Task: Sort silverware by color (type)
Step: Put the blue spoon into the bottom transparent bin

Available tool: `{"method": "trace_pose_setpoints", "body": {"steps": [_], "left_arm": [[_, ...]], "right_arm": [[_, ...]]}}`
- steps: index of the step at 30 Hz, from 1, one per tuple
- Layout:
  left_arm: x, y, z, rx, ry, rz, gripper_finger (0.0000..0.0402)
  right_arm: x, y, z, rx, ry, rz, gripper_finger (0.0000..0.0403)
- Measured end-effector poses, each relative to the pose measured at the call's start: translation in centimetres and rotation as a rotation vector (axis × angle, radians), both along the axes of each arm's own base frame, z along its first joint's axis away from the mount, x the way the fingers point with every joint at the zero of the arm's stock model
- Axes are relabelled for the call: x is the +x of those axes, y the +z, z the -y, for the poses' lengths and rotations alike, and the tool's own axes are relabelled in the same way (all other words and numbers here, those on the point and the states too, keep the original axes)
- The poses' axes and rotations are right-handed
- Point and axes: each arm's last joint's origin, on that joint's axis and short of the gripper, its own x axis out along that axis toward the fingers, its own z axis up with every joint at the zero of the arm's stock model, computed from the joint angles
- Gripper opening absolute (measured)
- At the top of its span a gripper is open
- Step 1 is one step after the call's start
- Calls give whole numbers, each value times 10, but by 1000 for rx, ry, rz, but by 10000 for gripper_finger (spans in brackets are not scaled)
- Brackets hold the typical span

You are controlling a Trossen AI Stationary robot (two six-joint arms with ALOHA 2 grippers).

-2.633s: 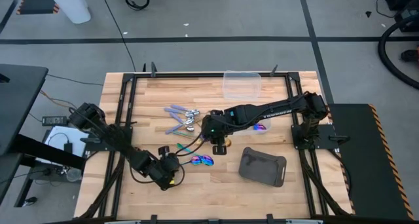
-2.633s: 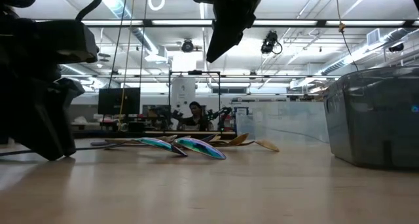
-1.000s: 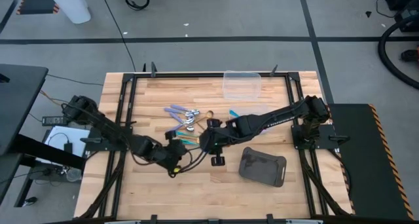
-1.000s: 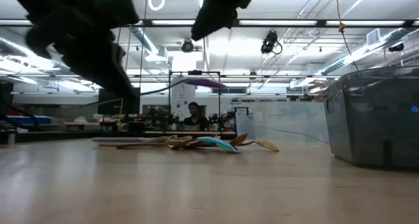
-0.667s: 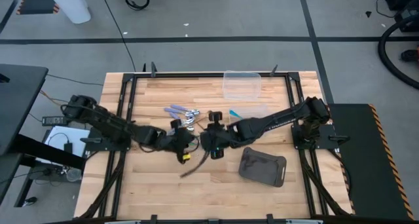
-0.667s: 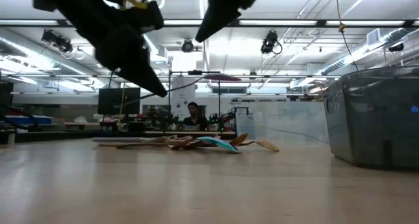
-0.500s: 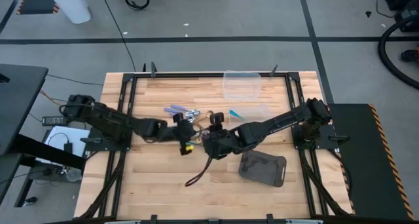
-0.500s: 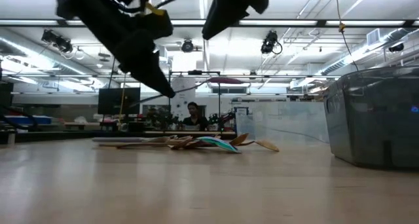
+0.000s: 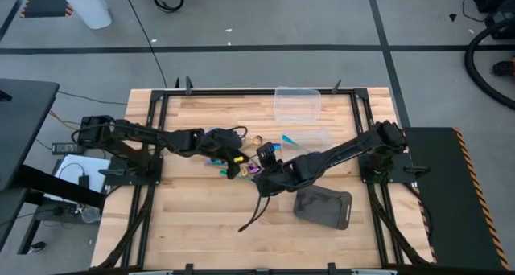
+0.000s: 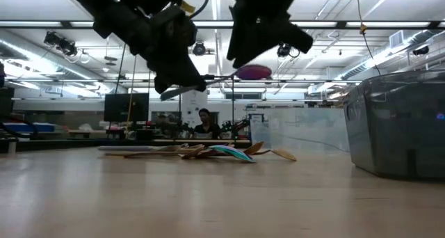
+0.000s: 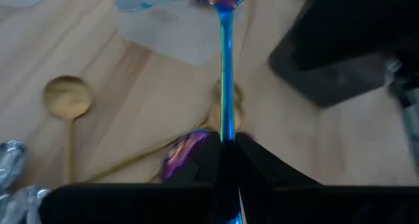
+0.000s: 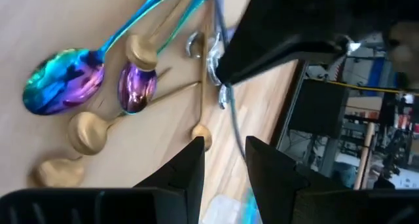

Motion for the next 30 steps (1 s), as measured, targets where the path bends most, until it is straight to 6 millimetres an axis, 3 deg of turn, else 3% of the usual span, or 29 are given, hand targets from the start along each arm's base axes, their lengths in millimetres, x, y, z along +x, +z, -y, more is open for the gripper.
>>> {"method": "trace_pose_setpoints", "body": {"steps": [8,20,30], "left_arm": [[2,4,-5,-151,95,47,38],[7,11,0,-234,106,128,38],[7,12,-5,-244,125,140,38]], "right_arm": [[7,-2,18,-22,19,-11,121],[16,-1,42,-12,120,-66,120],[16,-1,44,-21,137,-82,55]]}}
